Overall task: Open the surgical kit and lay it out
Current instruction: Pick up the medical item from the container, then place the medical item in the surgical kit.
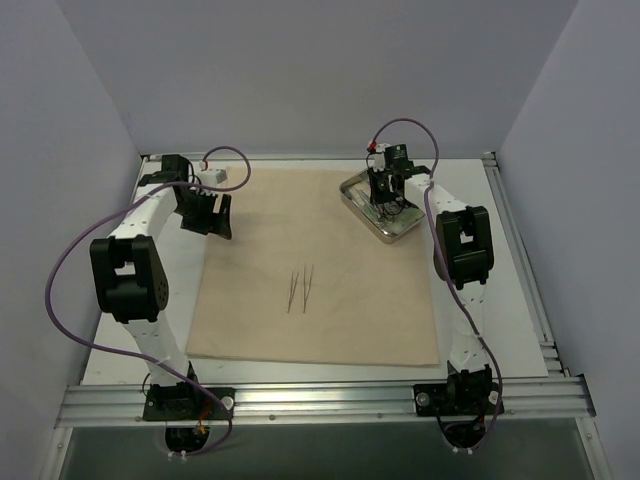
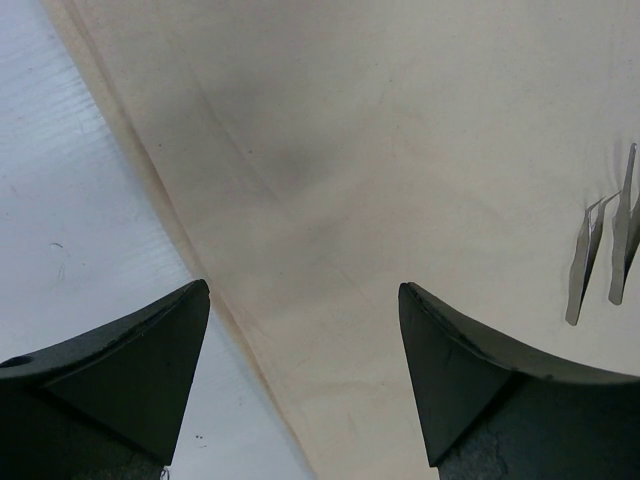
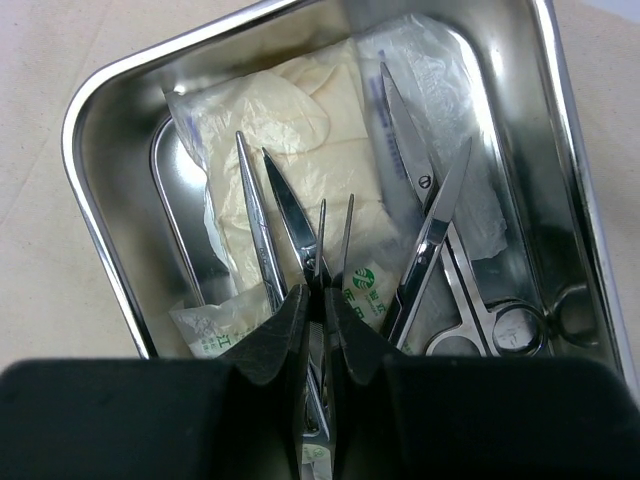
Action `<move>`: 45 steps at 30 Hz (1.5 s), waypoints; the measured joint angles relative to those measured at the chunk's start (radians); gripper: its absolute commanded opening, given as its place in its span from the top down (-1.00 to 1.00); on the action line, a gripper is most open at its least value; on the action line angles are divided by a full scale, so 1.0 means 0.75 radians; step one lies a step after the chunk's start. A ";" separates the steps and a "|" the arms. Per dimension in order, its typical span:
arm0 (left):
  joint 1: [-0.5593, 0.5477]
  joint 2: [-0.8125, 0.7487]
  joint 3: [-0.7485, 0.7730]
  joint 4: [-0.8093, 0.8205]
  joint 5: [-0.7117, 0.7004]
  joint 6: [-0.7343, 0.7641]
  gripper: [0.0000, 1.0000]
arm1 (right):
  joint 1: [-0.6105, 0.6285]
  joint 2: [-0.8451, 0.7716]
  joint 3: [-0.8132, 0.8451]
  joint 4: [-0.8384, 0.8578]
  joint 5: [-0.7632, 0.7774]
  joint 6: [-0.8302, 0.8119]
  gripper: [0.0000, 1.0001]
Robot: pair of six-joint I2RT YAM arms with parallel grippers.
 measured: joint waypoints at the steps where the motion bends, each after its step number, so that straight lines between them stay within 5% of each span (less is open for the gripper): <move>1: 0.005 0.000 0.000 0.000 0.000 0.000 -0.71 | 0.000 0.000 0.001 -0.001 0.000 -0.006 0.92; 25: 0.011 -0.001 0.000 -0.030 0.001 0.019 -0.69 | 0.001 -0.104 -0.024 0.213 0.056 -0.140 1.00; 35: 0.011 -0.042 0.000 -0.050 0.089 0.056 -0.57 | 0.036 -0.444 -0.246 0.451 0.185 0.023 1.00; 45: -0.067 -0.184 -0.004 -0.050 0.186 0.064 -0.57 | 0.345 -0.852 -0.613 0.462 0.441 0.426 1.00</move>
